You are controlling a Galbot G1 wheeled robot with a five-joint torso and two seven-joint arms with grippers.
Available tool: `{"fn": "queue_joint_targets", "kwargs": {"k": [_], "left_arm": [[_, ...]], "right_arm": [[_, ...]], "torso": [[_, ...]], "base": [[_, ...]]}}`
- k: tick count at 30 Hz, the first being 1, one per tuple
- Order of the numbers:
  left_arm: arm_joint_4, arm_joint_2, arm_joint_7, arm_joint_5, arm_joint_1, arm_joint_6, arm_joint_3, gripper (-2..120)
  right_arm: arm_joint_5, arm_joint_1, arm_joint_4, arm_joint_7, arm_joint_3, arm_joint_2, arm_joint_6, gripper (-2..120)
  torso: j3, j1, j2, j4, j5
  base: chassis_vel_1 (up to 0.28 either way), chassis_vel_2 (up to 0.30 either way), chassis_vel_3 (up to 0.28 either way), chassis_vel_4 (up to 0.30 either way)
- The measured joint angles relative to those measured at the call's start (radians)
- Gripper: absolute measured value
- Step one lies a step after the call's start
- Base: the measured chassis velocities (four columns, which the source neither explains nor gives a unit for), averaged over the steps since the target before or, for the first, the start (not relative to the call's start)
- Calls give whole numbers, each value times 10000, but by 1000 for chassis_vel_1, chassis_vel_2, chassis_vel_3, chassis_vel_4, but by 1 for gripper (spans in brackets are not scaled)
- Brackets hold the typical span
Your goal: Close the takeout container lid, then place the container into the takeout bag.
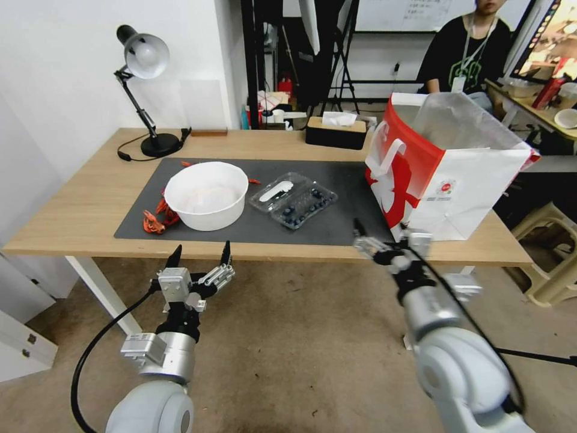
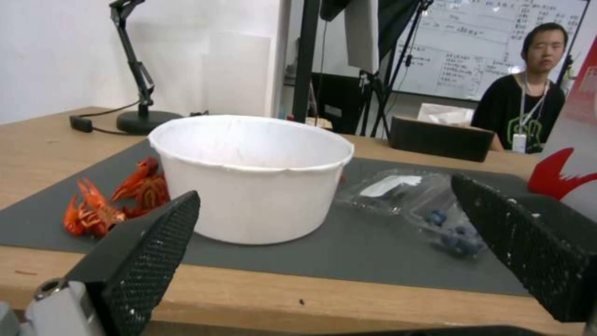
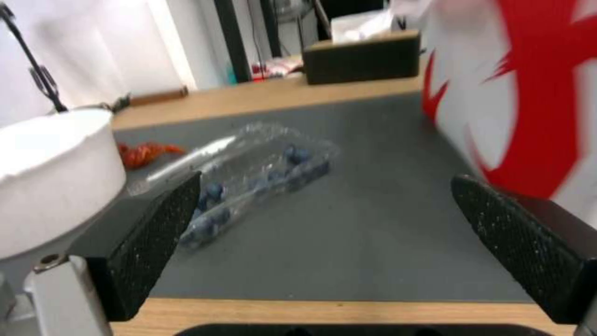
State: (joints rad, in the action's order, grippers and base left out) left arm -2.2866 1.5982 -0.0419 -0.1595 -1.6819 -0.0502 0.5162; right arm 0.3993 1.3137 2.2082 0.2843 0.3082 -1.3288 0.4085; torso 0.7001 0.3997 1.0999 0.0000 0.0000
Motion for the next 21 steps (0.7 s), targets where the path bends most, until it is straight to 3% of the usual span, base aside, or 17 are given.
{"fn": "queue_joint_targets", "kwargs": {"k": [14,21], "left_arm": [[230,24,-79,33,-87,313,213,100],[348,44,-76,40,-82,454,252,100]], "right_arm": [[1418,-3201,-2193,2562,-2327,-101,1129,100],[1873,-4048,-2886,3314,-2846,-379,1798,100]], "torso": [[0,2,0,0,-2],[-1,3,0,1,-1]], "base": [[0,0,0,0],[0,0,0,0]]}}
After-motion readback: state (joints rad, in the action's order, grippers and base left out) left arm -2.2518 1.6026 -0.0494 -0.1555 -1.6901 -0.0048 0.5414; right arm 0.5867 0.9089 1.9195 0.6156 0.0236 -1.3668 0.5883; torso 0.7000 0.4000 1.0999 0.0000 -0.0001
